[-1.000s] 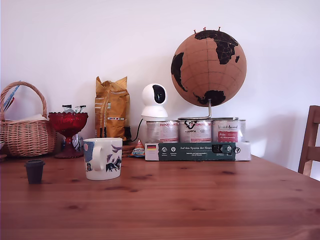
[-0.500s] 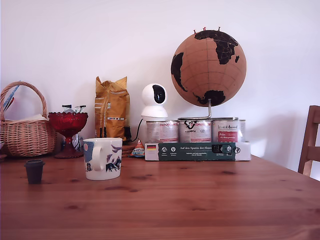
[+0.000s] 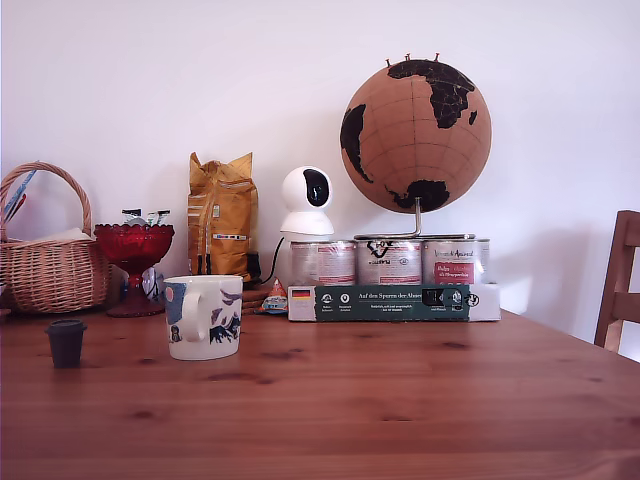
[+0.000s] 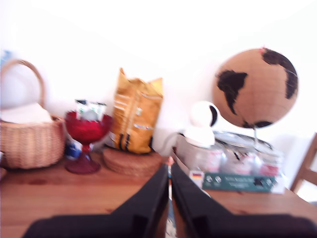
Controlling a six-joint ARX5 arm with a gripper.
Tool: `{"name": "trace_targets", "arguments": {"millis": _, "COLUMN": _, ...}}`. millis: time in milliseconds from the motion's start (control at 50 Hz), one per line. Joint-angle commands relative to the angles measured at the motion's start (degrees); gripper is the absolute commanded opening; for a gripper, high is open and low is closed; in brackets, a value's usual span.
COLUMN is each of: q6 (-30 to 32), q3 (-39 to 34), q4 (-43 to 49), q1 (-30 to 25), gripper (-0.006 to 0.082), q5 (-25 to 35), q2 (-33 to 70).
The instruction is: Pick the grey coffee capsule and place it inside the blue coffee cup
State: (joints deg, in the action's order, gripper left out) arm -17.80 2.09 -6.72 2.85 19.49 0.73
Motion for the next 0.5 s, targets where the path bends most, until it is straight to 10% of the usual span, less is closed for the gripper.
{"name": "trace_targets", "arguments": {"millis": 0, "q6": 1.0, "q3": 3.4, "q4": 0.3, "q1": 0.0, "gripper": -0.0013, "q5": 0.1, "q2": 3.2}}
{"name": "trace_targets", "arguments": {"millis": 480, "q6": 7.8, "q3": 12.7, "q4": -2.9, "q1": -0.1, "gripper": 0.0157, "q5": 0.1, "q2": 36.6}}
